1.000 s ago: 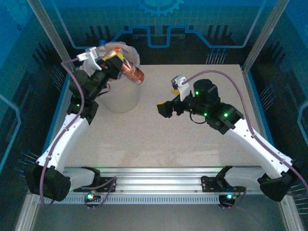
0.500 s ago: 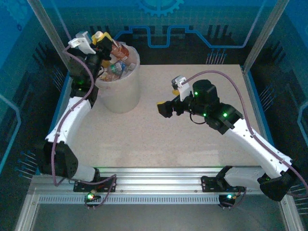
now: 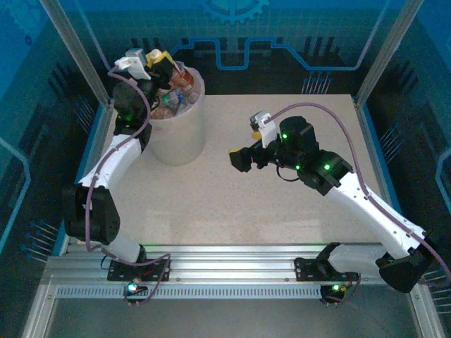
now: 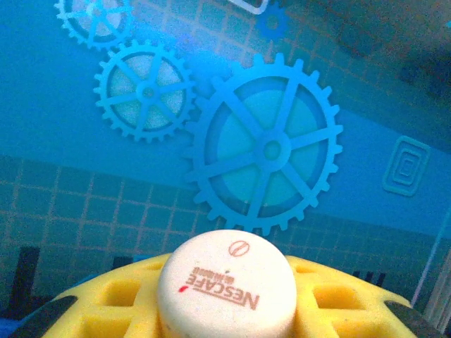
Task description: Put the plastic bottles in the bin
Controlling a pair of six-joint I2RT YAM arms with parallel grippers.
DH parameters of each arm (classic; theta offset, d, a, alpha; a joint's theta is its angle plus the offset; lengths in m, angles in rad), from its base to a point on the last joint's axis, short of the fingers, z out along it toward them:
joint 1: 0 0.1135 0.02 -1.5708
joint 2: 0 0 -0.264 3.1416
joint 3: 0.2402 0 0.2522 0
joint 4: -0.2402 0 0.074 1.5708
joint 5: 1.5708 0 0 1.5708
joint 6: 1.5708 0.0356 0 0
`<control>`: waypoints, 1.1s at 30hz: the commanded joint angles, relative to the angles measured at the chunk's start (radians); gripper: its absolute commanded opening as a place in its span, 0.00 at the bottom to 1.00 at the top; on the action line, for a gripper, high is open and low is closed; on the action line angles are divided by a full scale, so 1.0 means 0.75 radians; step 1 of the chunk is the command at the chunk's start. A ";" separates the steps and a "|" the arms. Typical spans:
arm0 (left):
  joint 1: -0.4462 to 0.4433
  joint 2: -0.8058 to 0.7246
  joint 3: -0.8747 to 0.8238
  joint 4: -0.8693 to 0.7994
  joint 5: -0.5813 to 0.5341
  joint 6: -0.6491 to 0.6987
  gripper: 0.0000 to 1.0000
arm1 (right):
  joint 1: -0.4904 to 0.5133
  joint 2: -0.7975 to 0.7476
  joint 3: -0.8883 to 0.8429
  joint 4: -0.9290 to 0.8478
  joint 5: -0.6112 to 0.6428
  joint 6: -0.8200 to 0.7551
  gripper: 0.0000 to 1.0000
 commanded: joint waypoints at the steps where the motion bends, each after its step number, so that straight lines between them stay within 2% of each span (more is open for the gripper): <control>1: 0.007 0.042 -0.041 0.198 0.104 0.073 0.04 | 0.016 -0.003 -0.017 0.004 0.020 0.008 1.00; 8: 0.007 0.083 -0.082 0.251 0.204 0.165 0.06 | 0.017 0.002 -0.015 0.000 0.016 0.010 1.00; 13: 0.007 0.071 -0.135 0.249 0.222 0.199 0.15 | 0.017 0.002 -0.021 0.004 0.016 0.008 1.00; 24: 0.007 -0.076 -0.271 0.232 0.202 0.274 0.65 | 0.016 0.008 -0.026 0.005 0.001 0.013 1.00; 33: 0.008 -0.240 -0.378 0.221 0.100 0.339 0.70 | 0.015 0.009 -0.031 0.011 -0.019 0.017 1.00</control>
